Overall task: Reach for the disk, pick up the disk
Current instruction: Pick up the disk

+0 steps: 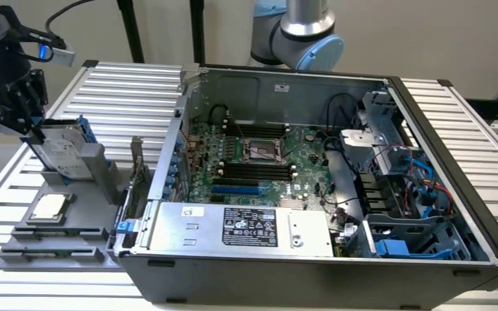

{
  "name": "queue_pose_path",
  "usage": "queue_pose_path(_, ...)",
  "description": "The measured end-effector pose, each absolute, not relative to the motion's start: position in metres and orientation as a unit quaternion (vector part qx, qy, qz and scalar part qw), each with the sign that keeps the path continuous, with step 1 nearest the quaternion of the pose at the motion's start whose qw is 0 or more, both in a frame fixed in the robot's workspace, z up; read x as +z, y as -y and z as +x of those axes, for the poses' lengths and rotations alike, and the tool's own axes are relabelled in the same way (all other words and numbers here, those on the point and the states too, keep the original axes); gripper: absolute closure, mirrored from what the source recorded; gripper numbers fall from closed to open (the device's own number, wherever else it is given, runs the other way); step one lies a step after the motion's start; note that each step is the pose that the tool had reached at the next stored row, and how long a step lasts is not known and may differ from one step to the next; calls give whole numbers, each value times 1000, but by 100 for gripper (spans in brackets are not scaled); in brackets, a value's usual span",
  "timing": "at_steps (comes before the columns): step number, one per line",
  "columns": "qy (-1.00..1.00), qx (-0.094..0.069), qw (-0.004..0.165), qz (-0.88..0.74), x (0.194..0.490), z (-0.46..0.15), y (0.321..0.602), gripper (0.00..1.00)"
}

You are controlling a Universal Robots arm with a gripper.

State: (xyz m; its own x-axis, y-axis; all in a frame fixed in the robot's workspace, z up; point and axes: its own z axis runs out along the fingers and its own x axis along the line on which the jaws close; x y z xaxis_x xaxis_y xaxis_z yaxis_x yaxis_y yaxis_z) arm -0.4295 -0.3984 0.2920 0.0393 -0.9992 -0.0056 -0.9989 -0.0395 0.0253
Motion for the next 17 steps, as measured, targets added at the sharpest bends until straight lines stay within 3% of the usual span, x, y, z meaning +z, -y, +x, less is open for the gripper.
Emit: queue_pose_path(17, 693, -11, 6, 721, 299, -427, 400, 67)
